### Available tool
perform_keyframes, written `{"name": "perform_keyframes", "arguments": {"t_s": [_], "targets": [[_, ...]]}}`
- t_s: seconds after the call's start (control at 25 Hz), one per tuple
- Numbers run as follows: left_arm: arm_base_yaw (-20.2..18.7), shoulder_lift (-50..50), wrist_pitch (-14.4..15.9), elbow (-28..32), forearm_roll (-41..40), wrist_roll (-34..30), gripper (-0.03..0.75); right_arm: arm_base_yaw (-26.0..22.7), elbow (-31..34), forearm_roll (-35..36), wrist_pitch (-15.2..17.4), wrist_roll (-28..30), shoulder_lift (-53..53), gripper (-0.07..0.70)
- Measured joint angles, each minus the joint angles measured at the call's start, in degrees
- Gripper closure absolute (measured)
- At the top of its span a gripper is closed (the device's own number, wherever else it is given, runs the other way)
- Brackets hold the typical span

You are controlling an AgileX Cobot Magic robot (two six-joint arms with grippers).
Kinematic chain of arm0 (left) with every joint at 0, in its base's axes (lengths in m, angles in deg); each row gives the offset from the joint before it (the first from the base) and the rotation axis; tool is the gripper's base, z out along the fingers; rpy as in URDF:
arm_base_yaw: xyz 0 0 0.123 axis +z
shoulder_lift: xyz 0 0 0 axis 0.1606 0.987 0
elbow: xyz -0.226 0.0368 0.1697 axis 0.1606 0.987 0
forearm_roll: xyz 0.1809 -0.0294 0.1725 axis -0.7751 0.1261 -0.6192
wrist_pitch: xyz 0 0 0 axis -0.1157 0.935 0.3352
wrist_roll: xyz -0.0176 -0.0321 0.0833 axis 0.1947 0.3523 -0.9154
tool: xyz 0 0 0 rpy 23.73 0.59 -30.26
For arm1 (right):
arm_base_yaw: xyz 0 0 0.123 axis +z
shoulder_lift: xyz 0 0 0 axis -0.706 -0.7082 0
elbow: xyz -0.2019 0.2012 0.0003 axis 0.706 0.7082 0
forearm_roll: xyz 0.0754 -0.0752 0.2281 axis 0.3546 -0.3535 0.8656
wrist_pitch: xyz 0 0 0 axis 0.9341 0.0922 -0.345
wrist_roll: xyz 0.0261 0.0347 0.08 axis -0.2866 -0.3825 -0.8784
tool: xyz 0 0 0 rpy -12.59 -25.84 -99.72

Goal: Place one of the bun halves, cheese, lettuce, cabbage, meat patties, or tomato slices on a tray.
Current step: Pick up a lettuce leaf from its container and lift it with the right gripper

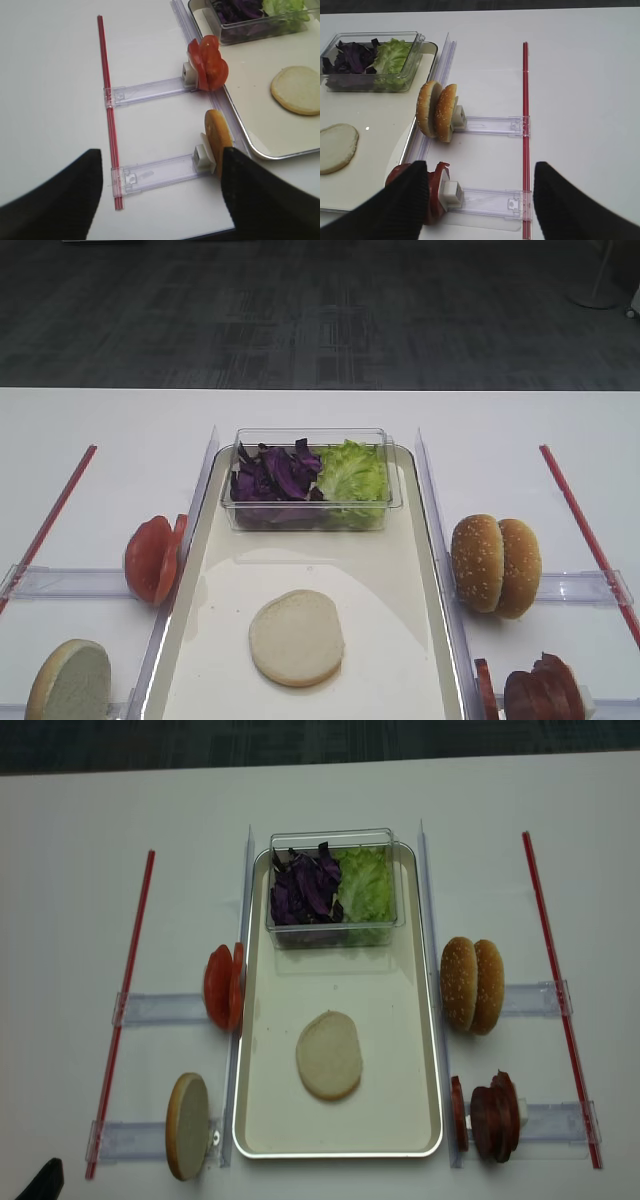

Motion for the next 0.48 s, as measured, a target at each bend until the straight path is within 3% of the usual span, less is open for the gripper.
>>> {"name": "perform_keyframes", "arguments": {"t_s": [0.48], "targets": [[0.0, 0.0, 0.0, 0.0, 0.0, 0.0, 0.24, 0.0, 0.0, 0.0, 0.11, 0.0, 0.0, 0.15]]}}
